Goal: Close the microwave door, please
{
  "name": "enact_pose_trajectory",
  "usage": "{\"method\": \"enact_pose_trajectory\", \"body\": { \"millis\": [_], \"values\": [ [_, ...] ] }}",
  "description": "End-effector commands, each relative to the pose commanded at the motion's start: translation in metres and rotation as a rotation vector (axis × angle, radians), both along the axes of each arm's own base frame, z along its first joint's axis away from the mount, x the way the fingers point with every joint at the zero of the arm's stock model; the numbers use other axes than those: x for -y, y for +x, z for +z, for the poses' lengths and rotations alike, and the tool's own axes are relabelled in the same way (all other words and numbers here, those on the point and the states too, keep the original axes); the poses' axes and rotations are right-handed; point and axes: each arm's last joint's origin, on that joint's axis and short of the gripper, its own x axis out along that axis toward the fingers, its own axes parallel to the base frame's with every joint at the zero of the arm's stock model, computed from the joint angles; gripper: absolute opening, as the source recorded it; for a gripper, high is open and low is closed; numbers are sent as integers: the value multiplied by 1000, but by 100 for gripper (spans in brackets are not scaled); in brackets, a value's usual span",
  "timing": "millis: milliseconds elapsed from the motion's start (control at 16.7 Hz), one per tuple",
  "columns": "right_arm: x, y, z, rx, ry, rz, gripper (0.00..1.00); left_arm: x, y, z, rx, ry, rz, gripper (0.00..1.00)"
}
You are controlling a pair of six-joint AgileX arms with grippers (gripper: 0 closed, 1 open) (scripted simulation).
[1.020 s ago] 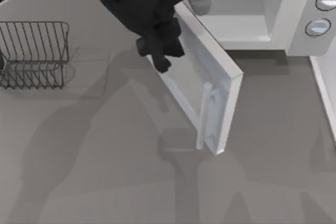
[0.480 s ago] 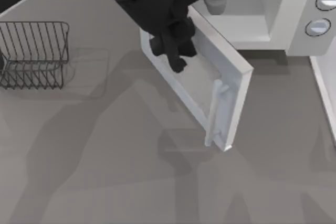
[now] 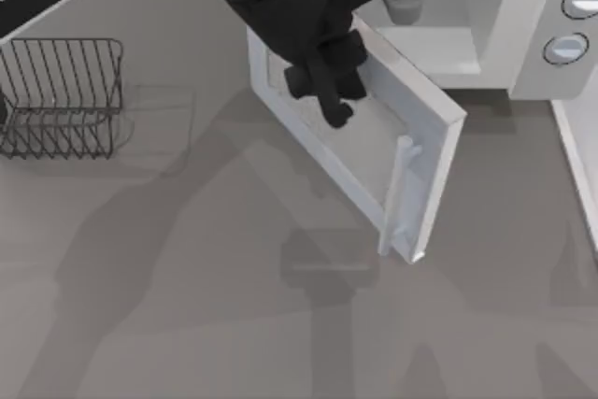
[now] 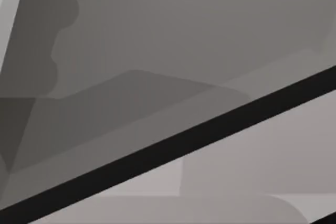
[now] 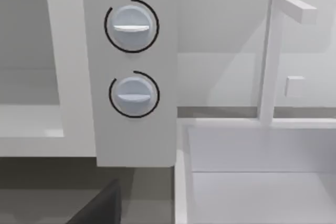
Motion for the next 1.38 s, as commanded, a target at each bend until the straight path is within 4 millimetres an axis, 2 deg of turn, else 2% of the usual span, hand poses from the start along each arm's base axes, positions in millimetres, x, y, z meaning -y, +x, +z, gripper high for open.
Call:
{"method": "enact_pose_trajectory", "body": {
  "millis": [360,720,840,960,1200,1380],
  "values": [
    [0,0,0,0,0,0,100,3,0,0,1,0,3,0],
    [0,0,0,0,0,0,100,50,-28,-13,73,97,-99,0],
    [0,0,0,0,0,0,100,57,-29,-15,69,100,-103,0],
    [0,0,0,0,0,0,100,52,-22,-13,45,75,-80,0],
    [0,0,0,0,0,0,100,26,-3,-1,6,9,-6,0],
    [0,0,0,0,0,0,100,22,0,1,0,-1,5,0]
  ]
}}
